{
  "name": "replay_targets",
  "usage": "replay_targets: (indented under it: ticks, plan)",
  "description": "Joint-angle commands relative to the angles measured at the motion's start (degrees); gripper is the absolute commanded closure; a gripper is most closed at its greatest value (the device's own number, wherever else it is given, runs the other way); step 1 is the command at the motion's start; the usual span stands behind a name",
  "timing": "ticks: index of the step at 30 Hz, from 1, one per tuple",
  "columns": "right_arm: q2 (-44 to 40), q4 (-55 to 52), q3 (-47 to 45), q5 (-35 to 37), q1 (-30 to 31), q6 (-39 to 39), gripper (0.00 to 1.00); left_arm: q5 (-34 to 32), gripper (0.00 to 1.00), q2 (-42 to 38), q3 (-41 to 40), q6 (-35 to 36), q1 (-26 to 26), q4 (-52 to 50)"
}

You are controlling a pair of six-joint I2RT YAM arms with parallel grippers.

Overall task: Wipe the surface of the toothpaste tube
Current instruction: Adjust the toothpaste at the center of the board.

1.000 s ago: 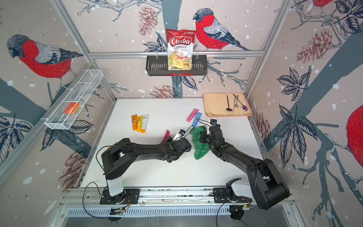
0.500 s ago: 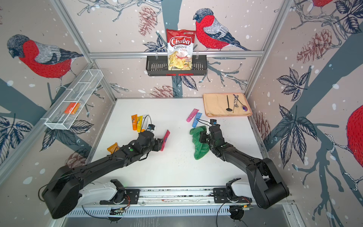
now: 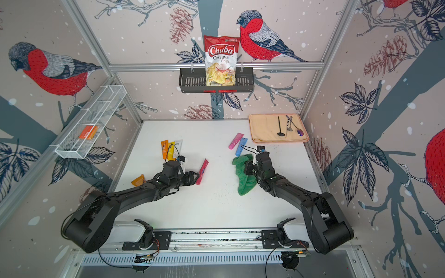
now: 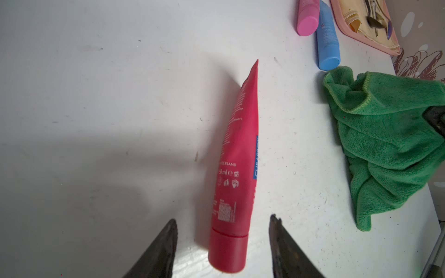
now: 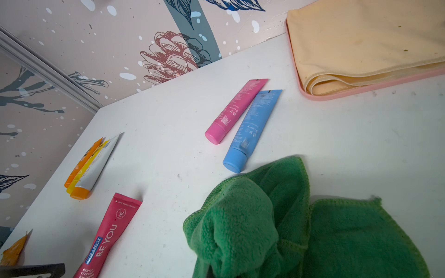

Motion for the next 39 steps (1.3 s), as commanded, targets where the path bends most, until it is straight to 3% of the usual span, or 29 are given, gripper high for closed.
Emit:
replay_targets:
  ticks: [1,8,19,25,32,39]
  plan:
    - [0.2,2.2,0.5,-0.3,-0.1,0.1,1.00,4.8,0.41,2.8,1.9,2.4,0.3,4.4]
    - [0.7,2.0,0.8,-0.4,0.0,0.1,1.00,7.6,0.51,7.5,5.0,4.9,0.3,2.2]
    - [0.9,1.9,1.1,-0.4,-0.1,0.1,1.00,4.7,0.71,11.1,5.3,6.6,0.0,0.4]
    - [0.9,1.9,1.1,-0.5,0.0,0.0,1.00,0.9,0.84,11.4,6.6,7.5,-3.1,-0.5]
    - [0.9,1.8,1.2,-0.4,-0.1,0.0,1.00,-20.6,0.86,10.2,13.7,11.5,-16.1,-10.6]
    - [0.9,1.8,1.2,-0.4,0.0,0.1,1.00,-46.7,0.86,18.9,24.7,13.4,-31.5,-24.8]
